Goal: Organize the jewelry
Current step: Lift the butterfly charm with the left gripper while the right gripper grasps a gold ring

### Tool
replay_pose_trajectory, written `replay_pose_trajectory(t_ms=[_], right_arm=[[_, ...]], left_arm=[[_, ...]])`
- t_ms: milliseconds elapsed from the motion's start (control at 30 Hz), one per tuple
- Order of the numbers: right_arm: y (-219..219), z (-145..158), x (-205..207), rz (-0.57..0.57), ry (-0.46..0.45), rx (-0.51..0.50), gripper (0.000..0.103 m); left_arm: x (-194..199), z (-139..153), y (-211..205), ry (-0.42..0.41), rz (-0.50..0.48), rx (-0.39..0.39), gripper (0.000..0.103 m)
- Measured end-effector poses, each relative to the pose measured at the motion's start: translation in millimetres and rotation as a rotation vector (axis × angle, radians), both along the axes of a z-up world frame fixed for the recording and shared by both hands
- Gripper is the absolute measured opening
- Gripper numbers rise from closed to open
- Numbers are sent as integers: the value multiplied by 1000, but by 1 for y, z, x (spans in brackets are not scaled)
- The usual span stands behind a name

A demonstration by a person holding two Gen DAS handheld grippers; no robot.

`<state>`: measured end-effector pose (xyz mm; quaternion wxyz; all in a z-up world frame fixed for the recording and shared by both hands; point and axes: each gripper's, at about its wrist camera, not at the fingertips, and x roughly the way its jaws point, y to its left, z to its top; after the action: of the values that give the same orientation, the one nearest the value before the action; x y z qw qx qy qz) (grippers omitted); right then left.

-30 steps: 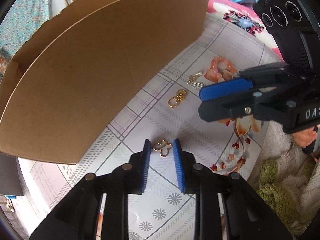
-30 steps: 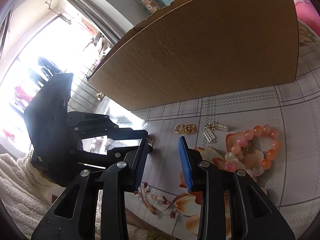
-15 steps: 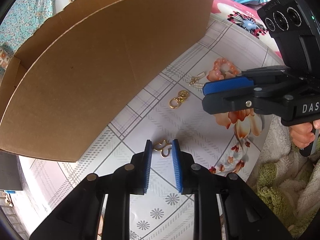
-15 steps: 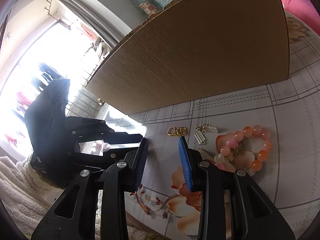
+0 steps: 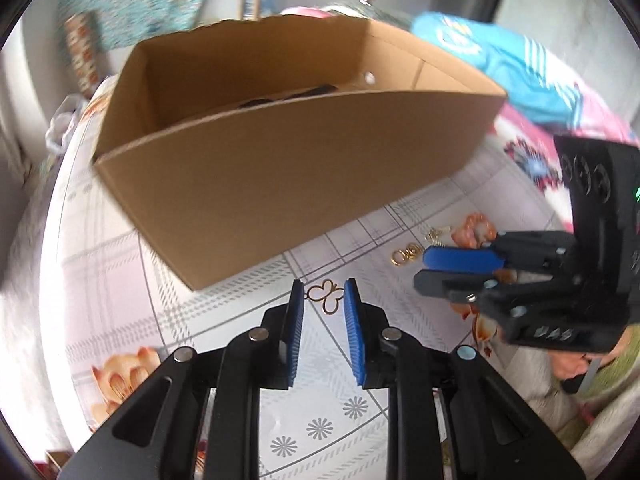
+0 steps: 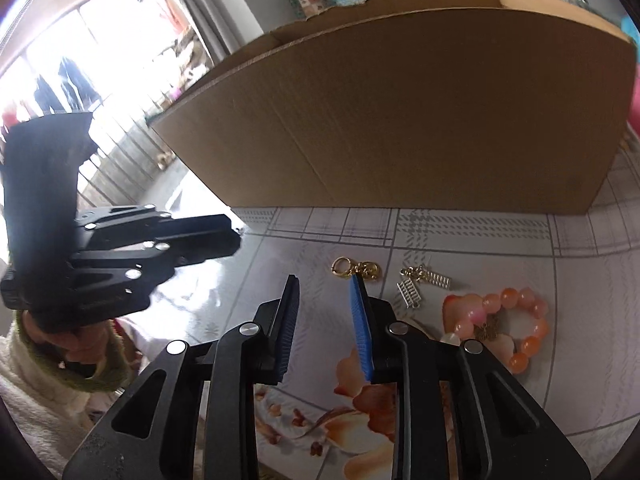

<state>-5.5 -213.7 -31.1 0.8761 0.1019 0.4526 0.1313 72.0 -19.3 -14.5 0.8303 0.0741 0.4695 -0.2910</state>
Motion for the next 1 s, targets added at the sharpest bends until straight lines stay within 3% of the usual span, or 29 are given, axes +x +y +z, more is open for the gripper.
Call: replay_pose_trajectory(t_ms=[267, 467, 733, 1000], right_arm=[[25, 3, 13, 21, -20, -228, 21], [44, 3, 22, 31, -33, -326, 18], [61, 4, 28, 55, -30, -373, 10], [47, 9, 20, 26, -27, -300, 9]], left_arm=[[-9, -3, 17, -17, 41, -67, 19], [-10, -6, 21, -26, 41, -86, 19], [-13, -10, 23, -34, 46, -107, 19], [-23, 2, 28, -70, 48, -130, 19]])
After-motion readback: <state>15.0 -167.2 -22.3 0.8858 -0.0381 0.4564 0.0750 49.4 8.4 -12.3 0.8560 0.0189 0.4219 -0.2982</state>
